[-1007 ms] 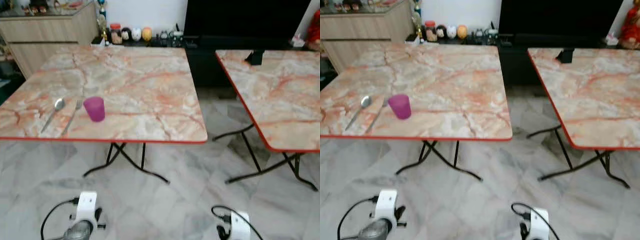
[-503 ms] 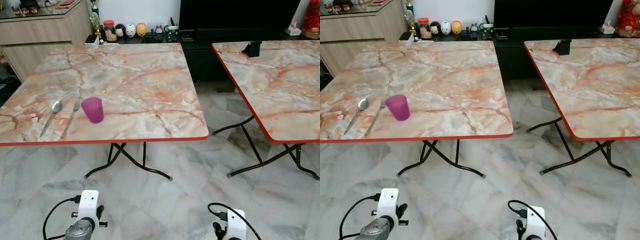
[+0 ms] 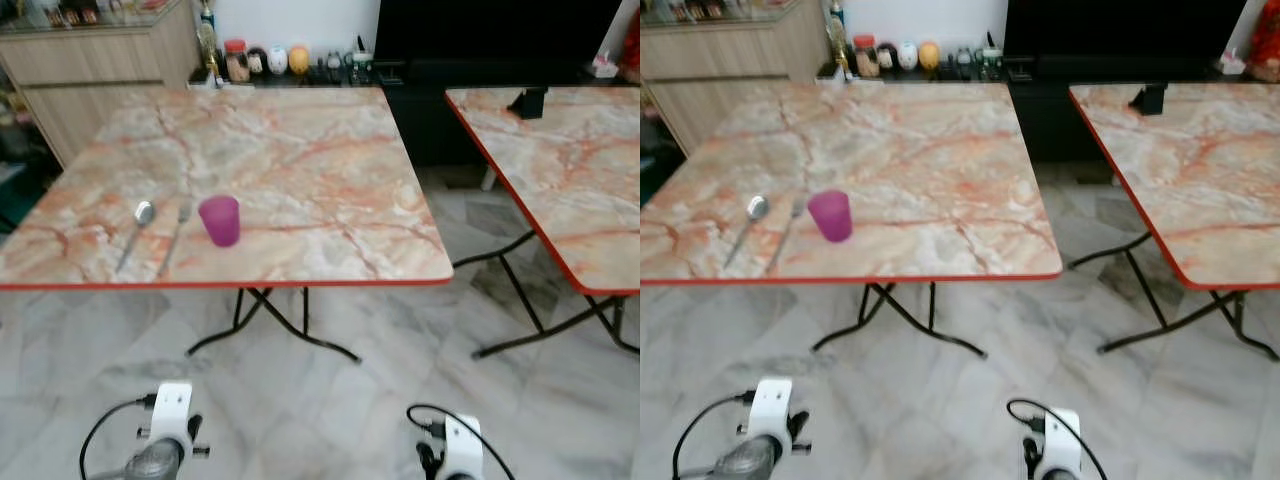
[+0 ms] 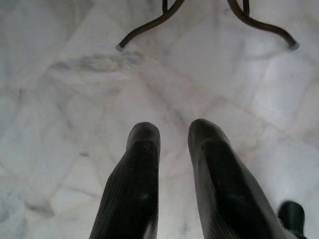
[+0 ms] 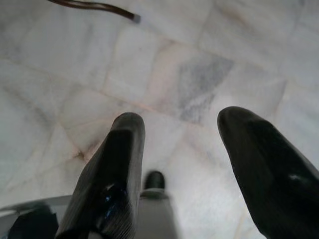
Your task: Setting the table
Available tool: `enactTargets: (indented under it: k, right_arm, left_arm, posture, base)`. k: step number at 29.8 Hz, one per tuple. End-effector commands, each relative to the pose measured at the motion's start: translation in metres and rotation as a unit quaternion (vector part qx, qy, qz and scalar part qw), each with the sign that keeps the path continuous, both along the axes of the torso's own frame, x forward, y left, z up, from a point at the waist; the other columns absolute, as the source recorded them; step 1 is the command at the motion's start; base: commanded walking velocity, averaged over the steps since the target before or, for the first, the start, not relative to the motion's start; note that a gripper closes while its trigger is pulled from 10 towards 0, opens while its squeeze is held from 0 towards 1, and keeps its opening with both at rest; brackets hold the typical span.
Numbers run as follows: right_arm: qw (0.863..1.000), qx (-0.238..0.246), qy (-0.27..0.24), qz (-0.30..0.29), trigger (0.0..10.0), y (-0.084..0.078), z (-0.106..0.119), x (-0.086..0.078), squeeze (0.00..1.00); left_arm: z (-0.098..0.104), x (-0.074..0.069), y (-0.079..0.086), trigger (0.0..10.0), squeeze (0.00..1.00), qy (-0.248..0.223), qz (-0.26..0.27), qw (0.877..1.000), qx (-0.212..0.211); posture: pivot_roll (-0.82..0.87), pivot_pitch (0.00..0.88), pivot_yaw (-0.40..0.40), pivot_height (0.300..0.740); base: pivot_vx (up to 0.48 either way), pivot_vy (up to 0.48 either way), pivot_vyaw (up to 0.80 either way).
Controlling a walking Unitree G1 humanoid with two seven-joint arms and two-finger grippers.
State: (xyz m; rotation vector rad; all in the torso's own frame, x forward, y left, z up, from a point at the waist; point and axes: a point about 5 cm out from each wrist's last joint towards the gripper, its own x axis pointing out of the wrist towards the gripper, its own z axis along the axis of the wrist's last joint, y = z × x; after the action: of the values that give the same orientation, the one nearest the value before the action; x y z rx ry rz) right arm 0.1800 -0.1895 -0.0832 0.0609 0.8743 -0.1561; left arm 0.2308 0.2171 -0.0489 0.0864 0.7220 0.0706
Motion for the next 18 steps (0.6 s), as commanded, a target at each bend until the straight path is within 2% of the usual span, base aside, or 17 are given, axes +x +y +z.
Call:
enactTargets:
  k: [1, 15, 18]
  right_arm:
    - [1.0, 0.0, 0.008, -0.001, 10.0, 0.0003, -0.0025, -0.0051, 0.0]
    - [1.0, -0.006, 0.008, 0.012, 10.0, 0.0009, -0.0024, -0.0047, 0.0]
    - [1.0, -0.008, 0.008, 0.019, 10.0, 0.0021, -0.0027, -0.0054, 0.0]
  left_arm:
    - [-0.0023, -0.0038, 0.002, 10.0, 0.0, 0.009, 0.006, 1.0, 0.001]
    - [-0.0037, -0.0056, 0.0011, 10.0, 0.0, 0.01, 0.01, 1.0, -0.001]
    - [-0.0045, -0.007, 0.0017, 10.0, 0.0, 0.013, 0.011, 1.0, -0.001]
  posture:
    - [0.03, 0.0, 0.021, 0.74]
    - [0.04, 0.0, 0.016, 0.74]
    - [0.04, 0.0, 0.015, 0.74]
  base:
    - [0.0, 0.48, 0.0]
    - [0.0, 0.478, 0.0]
    - [0.0, 0.0, 0.0]
